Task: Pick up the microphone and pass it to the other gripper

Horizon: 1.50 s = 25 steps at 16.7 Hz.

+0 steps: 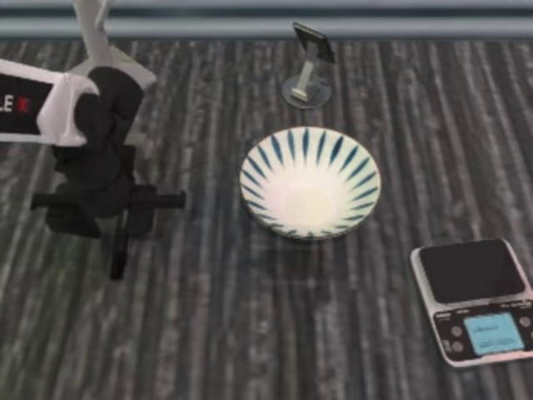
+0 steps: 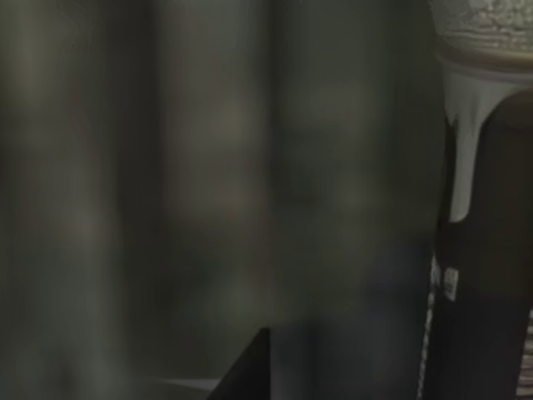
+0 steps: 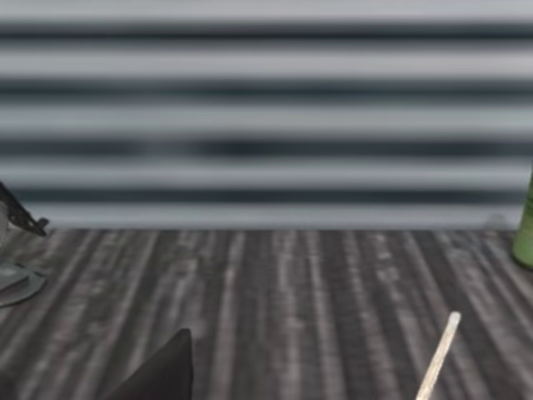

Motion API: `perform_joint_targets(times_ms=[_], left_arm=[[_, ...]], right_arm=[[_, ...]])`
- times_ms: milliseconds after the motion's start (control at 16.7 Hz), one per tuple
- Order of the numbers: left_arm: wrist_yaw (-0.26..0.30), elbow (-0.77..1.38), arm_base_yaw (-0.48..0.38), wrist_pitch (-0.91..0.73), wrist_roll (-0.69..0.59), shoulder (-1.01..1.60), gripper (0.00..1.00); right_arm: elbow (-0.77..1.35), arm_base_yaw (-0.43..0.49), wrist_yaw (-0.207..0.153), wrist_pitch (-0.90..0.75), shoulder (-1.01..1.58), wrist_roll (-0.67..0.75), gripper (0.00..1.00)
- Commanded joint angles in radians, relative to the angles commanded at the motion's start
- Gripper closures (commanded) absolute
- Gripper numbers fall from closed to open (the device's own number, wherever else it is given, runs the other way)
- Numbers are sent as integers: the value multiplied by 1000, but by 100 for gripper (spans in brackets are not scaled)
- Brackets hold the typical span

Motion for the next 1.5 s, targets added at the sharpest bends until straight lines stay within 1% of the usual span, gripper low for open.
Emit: perform_joint_targets(times_ms=[420, 480, 600, 720, 840, 1020, 1500], left_arm=[[0, 0, 0, 0, 0, 0, 100], [-33, 18, 4, -30, 22, -60, 100], [-27, 17, 4, -18, 25, -61, 100], [-1, 8, 4, 35, 35, -70, 100], [43, -10, 6, 128, 51, -86, 100], [133, -61, 14, 332, 82, -124, 100], [434, -276, 45, 1088, 182, -277, 100]], right_arm=[[0, 0, 0, 0, 0, 0, 0], [0, 0, 0, 0, 0, 0, 0], [0, 0, 0, 0, 0, 0, 0], [0, 0, 0, 0, 0, 0, 0], [0, 0, 0, 0, 0, 0, 0], [0, 0, 0, 0, 0, 0, 0], [0, 0, 0, 0, 0, 0, 0]])
